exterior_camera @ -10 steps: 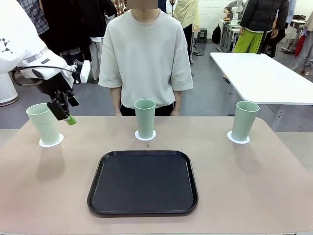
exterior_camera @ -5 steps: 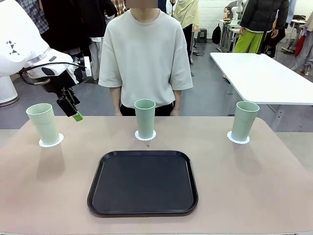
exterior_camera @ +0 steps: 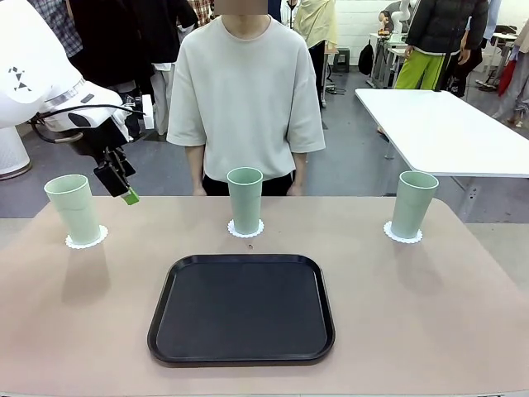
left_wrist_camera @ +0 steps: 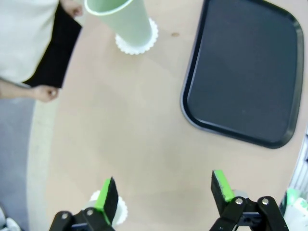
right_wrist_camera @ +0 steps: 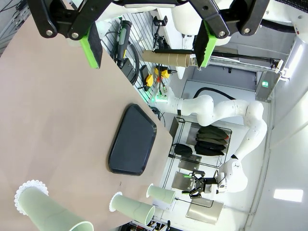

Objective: Place coasters on the table and set cups on them.
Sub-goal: Take one Reusable plastic cup from the Flat Tray and place it on a coaster set by the human.

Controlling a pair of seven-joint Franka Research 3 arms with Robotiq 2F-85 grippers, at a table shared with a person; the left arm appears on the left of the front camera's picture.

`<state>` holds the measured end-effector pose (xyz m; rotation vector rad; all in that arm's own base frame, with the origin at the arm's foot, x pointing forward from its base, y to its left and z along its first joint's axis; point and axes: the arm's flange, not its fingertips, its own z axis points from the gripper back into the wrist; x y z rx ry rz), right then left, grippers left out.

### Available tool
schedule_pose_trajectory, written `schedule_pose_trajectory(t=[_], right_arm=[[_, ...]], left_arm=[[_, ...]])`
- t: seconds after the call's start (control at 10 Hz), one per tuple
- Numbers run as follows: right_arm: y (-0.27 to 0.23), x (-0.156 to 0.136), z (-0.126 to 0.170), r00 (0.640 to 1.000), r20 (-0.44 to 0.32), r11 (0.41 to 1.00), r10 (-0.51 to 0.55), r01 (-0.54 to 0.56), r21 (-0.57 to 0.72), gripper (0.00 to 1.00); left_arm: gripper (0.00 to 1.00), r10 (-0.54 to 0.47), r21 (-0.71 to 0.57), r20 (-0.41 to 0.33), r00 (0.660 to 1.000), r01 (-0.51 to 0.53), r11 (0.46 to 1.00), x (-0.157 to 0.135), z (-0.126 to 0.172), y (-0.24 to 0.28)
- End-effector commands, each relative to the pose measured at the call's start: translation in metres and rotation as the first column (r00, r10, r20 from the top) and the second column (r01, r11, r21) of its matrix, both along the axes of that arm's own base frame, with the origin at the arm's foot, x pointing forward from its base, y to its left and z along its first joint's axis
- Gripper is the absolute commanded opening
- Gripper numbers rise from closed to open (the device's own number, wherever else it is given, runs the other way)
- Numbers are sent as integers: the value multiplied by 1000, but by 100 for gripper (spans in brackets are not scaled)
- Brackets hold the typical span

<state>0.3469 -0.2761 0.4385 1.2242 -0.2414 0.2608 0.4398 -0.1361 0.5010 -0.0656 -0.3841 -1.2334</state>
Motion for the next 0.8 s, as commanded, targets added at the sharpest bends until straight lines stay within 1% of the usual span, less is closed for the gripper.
schedule_pose_trajectory(t=[0.0,0.7], right_arm=[[2,-2,1,1000,-4,1000,-12,12,7,100],[2,-2,1,1000,-4,1000,-12,12,7,100]], left_arm=[[100,-23,6,-1,1000,23,1000,-3,0,3],[100,-23,6,-1,1000,23,1000,-3,0,3]])
